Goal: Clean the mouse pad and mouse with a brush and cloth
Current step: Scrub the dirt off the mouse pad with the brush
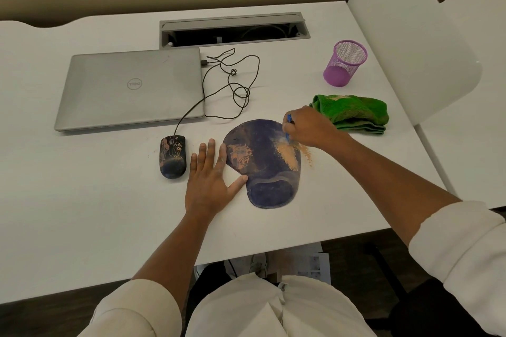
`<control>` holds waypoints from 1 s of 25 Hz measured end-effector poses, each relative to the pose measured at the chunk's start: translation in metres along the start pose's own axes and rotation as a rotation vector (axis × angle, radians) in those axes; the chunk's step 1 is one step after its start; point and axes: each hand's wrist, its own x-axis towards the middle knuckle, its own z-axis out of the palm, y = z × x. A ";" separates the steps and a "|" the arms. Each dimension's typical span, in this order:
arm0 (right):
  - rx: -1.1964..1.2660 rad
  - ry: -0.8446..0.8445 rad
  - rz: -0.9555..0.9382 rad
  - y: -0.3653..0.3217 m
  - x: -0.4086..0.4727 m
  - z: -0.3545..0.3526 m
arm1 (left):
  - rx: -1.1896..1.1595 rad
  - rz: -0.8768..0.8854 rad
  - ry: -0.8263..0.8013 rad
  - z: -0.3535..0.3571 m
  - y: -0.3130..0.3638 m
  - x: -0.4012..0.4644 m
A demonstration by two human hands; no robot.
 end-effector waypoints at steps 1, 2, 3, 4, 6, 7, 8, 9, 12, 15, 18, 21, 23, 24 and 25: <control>-0.025 0.007 0.003 0.003 0.000 -0.001 | -0.004 0.000 0.000 0.000 0.000 0.000; -0.005 0.026 -0.006 0.005 -0.001 -0.003 | -0.004 0.000 0.000 0.000 0.000 0.000; 0.048 0.056 -0.026 0.006 -0.001 -0.005 | -0.003 -0.001 -0.001 0.000 0.000 0.000; 0.105 0.084 -0.052 0.005 -0.002 -0.007 | -0.003 -0.001 -0.002 0.000 0.000 0.000; 0.173 0.093 -0.095 0.000 -0.006 -0.006 | -0.007 0.000 -0.003 -0.001 0.000 0.000; 0.168 0.073 -0.099 -0.001 -0.008 -0.003 | -0.008 0.000 -0.003 -0.001 0.000 -0.001; 0.117 0.047 -0.086 -0.001 -0.010 -0.001 | -0.006 -0.001 -0.006 0.000 0.000 -0.001; 0.030 0.025 -0.059 0.001 -0.011 0.001 | -0.004 -0.003 -0.010 0.000 0.000 -0.001; -0.064 0.040 0.002 0.013 -0.013 -0.008 | -0.003 -0.004 -0.012 0.000 0.000 0.000; 0.162 0.095 -0.044 0.004 -0.014 -0.014 | 0.006 -0.004 -0.012 0.000 0.000 0.000; 0.169 0.050 -0.058 -0.012 -0.017 0.001 | -0.003 -0.006 -0.015 0.000 0.000 0.000; 0.022 0.088 0.025 0.000 -0.022 0.002 | 0.000 -0.007 -0.016 0.000 0.000 0.000; 0.114 0.143 0.055 0.010 -0.025 -0.005 | 0.002 -0.007 -0.018 0.000 0.000 0.000; 0.190 0.163 0.059 0.010 -0.026 -0.006 | -0.001 -0.007 -0.018 0.000 0.000 0.000; 0.261 0.170 0.058 0.006 -0.029 -0.003 | -0.004 -0.006 -0.018 0.000 0.000 0.000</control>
